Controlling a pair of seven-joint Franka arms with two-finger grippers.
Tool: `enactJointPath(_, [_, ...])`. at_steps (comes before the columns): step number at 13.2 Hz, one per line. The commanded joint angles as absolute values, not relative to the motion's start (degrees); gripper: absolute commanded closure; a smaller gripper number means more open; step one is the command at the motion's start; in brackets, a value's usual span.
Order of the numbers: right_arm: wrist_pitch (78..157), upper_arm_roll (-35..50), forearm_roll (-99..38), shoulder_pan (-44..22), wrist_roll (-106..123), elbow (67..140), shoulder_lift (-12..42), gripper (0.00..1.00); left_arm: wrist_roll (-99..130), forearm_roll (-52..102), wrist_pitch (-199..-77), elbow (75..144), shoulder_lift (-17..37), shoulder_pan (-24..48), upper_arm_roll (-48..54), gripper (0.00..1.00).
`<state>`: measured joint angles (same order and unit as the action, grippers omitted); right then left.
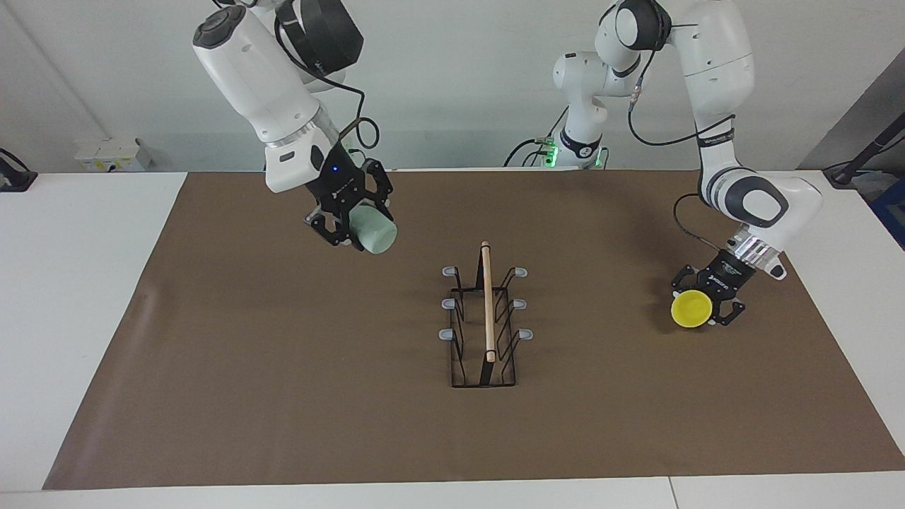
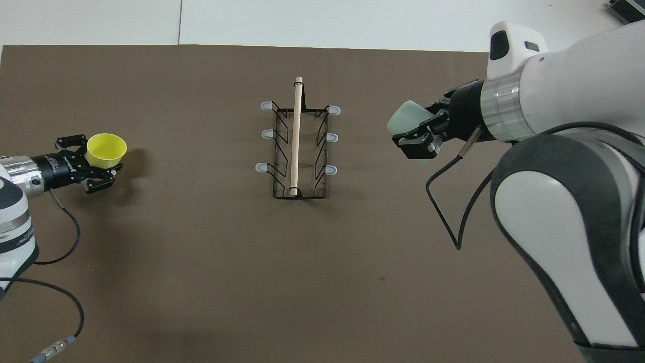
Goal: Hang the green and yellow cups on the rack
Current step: 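Carry the green cup toward the rack with the right gripper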
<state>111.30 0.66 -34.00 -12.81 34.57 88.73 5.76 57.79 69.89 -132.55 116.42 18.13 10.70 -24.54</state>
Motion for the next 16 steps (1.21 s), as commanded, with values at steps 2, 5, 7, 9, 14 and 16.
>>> enactJointPath(2, [124.76,1.32,-50.83,-11.25,45.22,101.82,-0.24,1.0,57.48,69.97,-133.86,113.83,16.08,11.69,-24.96,1.0])
enactJointPath(5, [134.19,1.32,-68.85,-11.78,59.19,113.17,-5.7,1.0,57.39,59.72,-133.42,108.83,16.08,11.78,-24.61,1.0])
enactJointPath(7, [136.49,1.32,-78.79,-11.87,67.72,118.02,-8.16,1.0,58.79,58.19,-134.12,106.27,16.61,11.78,-24.7,1.0])
enactJointPath(9, [138.42,1.49,-89.5,-12.13,76.59,121.01,-8.88,1.0,59.5,56.0,-136.56,105.47,16.7,11.69,-24.7,1.0])
enactJointPath(14, [145.64,1.58,-115.25,-19.86,95.74,125.05,-8.26,1.0,59.94,47.91,-139.31,104.42,16.79,11.69,-24.7,1.0])
enactJointPath(16, [142.75,1.58,-128.7,-20.83,110.24,127.17,-5.46,1.0,59.59,45.19,-139.39,103.1,17.22,11.6,-24.61,1.0])
